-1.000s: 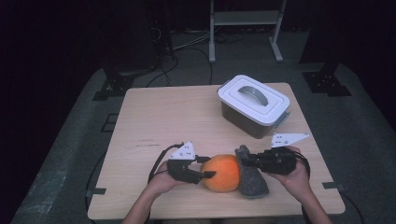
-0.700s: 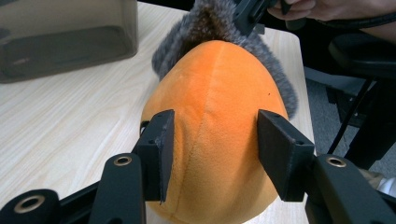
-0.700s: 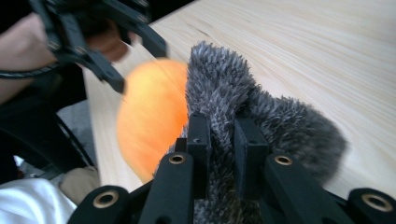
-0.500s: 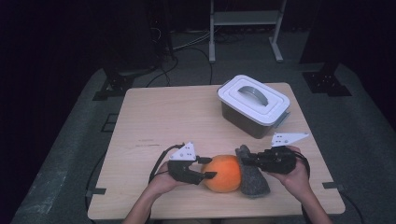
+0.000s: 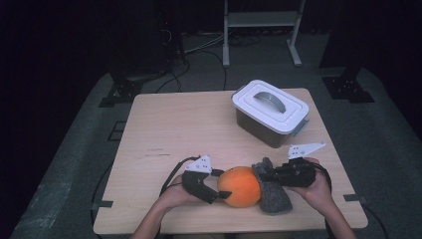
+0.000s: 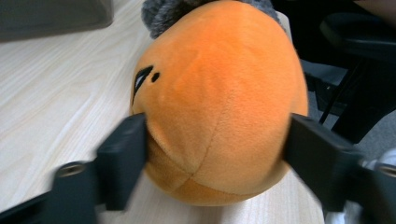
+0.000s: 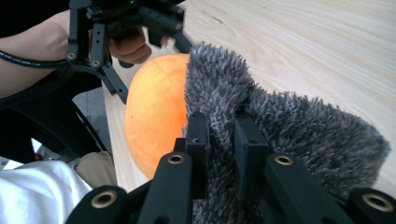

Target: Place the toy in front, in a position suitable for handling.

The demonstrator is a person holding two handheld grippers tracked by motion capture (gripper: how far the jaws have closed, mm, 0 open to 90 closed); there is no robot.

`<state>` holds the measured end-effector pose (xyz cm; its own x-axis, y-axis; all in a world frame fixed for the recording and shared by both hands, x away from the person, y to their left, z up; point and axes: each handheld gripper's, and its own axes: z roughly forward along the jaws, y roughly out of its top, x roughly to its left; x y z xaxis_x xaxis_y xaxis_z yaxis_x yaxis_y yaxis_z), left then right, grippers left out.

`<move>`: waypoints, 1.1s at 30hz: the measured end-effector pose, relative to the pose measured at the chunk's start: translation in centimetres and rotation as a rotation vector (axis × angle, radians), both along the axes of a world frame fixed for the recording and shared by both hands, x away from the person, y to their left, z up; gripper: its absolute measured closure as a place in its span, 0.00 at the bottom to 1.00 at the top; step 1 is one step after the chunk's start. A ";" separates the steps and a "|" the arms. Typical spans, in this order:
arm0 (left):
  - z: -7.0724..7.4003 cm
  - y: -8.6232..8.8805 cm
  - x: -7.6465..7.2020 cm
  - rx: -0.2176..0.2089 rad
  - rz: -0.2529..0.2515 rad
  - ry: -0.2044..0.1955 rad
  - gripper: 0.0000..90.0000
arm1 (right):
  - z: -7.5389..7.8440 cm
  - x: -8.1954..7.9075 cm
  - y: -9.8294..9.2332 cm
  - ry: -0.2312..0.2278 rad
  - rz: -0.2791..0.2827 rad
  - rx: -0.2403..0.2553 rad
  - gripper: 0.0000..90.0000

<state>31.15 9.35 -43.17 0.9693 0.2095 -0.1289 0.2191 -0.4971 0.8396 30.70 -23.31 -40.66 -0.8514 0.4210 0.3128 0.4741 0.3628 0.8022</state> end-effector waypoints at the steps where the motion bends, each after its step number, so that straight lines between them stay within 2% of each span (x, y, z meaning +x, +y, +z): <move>1: 0.3 0.1 -0.1 -0.003 0.007 -0.014 0.36 | 0.2 0.0 0.1 -0.010 -0.004 -0.006 0.86; 4: 1.3 0.3 -0.5 -0.027 0.030 -0.068 0.48 | 1.5 -0.6 0.4 -0.076 -0.028 -0.040 0.86; 5: 1.7 0.3 -0.6 -0.023 0.044 -0.089 0.49 | 1.9 -0.7 0.4 -0.091 -0.035 -0.032 0.86; 6: 2.0 0.4 -0.6 -0.022 0.048 -0.097 0.50 | 2.5 -1.0 0.5 -0.104 -0.028 0.007 0.86; 7: 2.1 0.5 -0.6 -0.023 0.048 -0.097 0.50 | 3.0 -1.1 0.7 -0.116 -0.020 0.023 0.86; 9: 2.2 0.7 -0.6 -0.047 0.054 -0.082 0.51 | 3.4 -1.3 1.4 -0.133 -0.008 0.027 0.86; 11: 2.6 0.8 -0.7 -0.059 0.059 -0.087 0.51 | 2.9 -1.3 2.2 -0.128 0.007 0.018 0.86; 14: 3.3 1.2 -0.9 -0.061 0.066 -0.114 0.51 | 1.2 -0.6 2.6 -0.077 0.008 -0.004 0.86; 17: 3.7 1.6 -0.8 -0.079 0.080 -0.111 0.51 | -0.4 0.1 2.4 -0.032 -0.010 -0.048 0.86; 18: 3.7 1.6 -0.8 -0.082 0.081 -0.109 0.51 | -0.5 0.1 2.4 -0.030 -0.018 -0.059 0.86; 19: 3.7 1.6 -0.8 -0.077 0.079 -0.109 0.51 | -0.3 0.1 2.4 -0.036 -0.018 -0.047 0.86; 23: 3.4 1.0 -0.9 -0.066 0.067 -0.110 0.50 | 1.2 -0.6 3.0 -0.075 -0.001 0.023 0.86; 25: 3.3 0.8 -1.0 -0.060 0.068 -0.111 0.48 | 1.4 -0.9 3.5 -0.091 0.010 0.015 0.86; 26: 3.3 0.8 -1.0 -0.060 0.068 -0.109 0.46 | 1.2 -0.9 3.6 -0.090 0.013 0.000 0.86; 30: 3.1 0.7 -0.9 -0.076 0.064 -0.107 0.35 | 0.1 -0.6 3.3 -0.052 0.014 -0.004 0.86; 33: 2.9 0.8 -0.6 -0.068 0.068 -0.100 0.27 | -0.1 -0.5 3.1 -0.044 0.013 -0.004 0.86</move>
<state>30.55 10.18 -40.31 0.9618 0.2696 -0.0485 0.1641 -0.4254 0.8900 30.21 -20.24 -40.74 -0.8699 0.4107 0.2732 0.4334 0.3721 0.8208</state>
